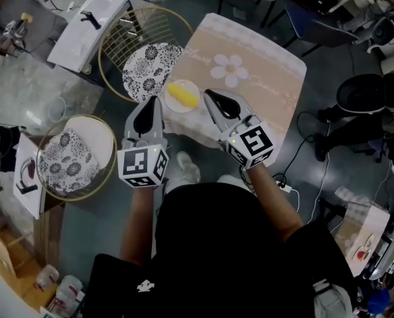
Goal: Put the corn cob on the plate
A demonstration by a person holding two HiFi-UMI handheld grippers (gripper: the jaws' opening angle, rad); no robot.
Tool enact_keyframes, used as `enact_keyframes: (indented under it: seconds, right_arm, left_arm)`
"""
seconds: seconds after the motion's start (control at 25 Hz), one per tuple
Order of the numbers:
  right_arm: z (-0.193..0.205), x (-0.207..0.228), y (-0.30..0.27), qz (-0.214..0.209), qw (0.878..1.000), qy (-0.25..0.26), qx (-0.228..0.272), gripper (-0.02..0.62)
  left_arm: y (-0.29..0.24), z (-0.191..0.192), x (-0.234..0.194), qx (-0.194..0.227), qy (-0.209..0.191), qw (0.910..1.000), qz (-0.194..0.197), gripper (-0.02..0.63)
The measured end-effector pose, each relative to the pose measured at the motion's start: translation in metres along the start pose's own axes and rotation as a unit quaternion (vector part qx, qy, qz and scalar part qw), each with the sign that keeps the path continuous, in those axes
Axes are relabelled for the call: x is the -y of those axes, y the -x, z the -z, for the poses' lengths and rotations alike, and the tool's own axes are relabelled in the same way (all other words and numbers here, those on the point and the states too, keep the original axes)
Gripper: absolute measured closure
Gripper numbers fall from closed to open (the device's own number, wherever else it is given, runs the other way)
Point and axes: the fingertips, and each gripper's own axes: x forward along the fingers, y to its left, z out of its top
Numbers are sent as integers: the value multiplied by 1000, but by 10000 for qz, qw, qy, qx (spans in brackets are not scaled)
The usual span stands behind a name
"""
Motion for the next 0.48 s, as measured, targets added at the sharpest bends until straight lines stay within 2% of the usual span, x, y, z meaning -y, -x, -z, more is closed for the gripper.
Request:
enact_keyframes:
  seconds: [0.28, 0.48]
  right_arm:
    - [-8, 10, 38, -67, 9999, -32, 131, 594]
    - [-17, 15, 61, -132, 9996, 21, 257, 594]
  left_arm:
    - [10, -3, 47, 47, -24, 10000, -40, 597]
    - [14, -6, 78, 94, -184, 9998, 4, 597]
